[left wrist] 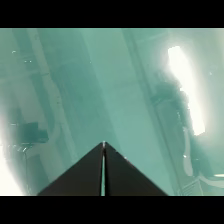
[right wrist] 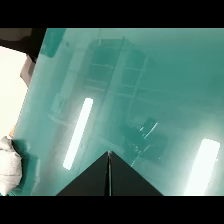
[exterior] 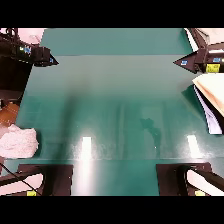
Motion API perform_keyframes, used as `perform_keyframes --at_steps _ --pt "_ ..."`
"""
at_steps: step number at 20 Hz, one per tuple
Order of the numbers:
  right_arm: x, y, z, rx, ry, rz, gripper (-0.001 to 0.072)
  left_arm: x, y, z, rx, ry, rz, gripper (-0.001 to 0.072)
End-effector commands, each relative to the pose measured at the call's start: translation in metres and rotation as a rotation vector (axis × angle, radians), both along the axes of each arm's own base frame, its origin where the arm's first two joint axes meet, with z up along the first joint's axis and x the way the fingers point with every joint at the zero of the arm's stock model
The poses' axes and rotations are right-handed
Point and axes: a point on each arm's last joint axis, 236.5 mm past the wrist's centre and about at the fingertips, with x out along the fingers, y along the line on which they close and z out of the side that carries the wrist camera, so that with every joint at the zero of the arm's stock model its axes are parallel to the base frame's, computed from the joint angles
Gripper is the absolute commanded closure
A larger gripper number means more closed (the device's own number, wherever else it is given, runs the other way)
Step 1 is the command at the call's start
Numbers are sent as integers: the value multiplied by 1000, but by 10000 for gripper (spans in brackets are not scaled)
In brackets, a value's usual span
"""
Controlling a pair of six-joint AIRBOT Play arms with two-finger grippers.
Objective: Fold the shirts.
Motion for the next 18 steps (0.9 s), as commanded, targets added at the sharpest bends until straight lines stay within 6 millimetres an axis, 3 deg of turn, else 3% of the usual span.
perform_keyframes --at_steps 1,11,16,18 --pt "-1 1 0 1 0 2 697 0 0 0 0 -1 0 684" --pt "-3 2 -1 1 7 11 697 0 0 1 0 -3 1 685" --pt "-5 3 -1 0 12 18 697 15 2 10 -12 -67 36 684" --pt "-5 3 -1 1 13 20 697 10 2 6 -8 -45 24 685"
